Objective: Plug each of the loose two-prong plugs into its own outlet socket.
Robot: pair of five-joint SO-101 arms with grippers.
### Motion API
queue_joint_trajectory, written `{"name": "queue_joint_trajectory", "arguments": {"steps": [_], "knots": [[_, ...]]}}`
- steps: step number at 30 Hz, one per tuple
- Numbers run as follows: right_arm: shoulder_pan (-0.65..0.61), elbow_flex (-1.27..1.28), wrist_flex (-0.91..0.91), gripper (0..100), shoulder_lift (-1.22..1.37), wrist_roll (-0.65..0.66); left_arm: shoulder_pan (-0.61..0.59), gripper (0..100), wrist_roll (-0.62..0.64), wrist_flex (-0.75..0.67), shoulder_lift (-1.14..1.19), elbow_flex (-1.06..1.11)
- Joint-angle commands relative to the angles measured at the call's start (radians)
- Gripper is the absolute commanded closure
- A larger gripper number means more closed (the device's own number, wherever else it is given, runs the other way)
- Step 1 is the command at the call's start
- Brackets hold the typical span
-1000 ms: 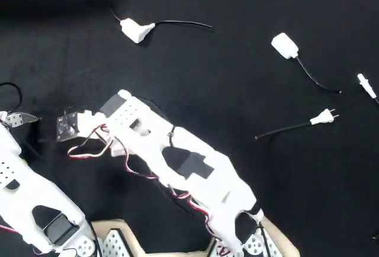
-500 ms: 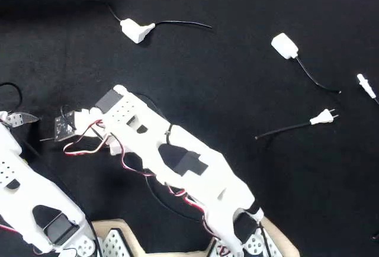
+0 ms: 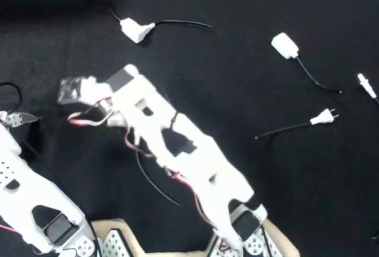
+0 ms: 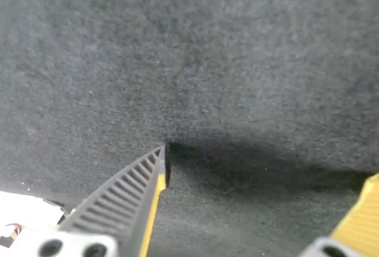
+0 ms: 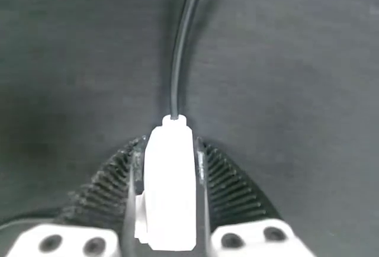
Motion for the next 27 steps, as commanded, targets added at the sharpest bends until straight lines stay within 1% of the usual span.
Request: {"name": "queue_joint_trajectory", "arguments": {"steps": [1,5,11,16,20,25,27], "knots": [[0.08,-0.182,-0.012,98.4,0.041,-0.02,0.028,53,0.006,0.002,-0.002,-0.013],[0.123,-0.352,-0.015,98.4,0.117,-0.026,0.028,53,0.006,0.002,-0.002,-0.013],[0.157,-0.628,-0.078,98.4,0.223,-0.183,0.044,53,0.006,0.015,-0.002,-0.013],[0.181,-0.746,-0.155,98.4,0.283,-0.196,0.053,53,0.006,0.017,-0.002,-0.012],[0.212,-0.754,-0.295,98.4,0.328,-0.207,0.053,53,0.006,0.017,-0.002,-0.013],[0.255,-0.76,-0.557,98.4,0.397,-0.394,0.056,53,0.006,0.017,-0.002,-0.015],[0.264,-0.756,-0.649,98.5,0.415,-0.443,0.056,53,0.006,0.017,-0.002,-0.016]]}}
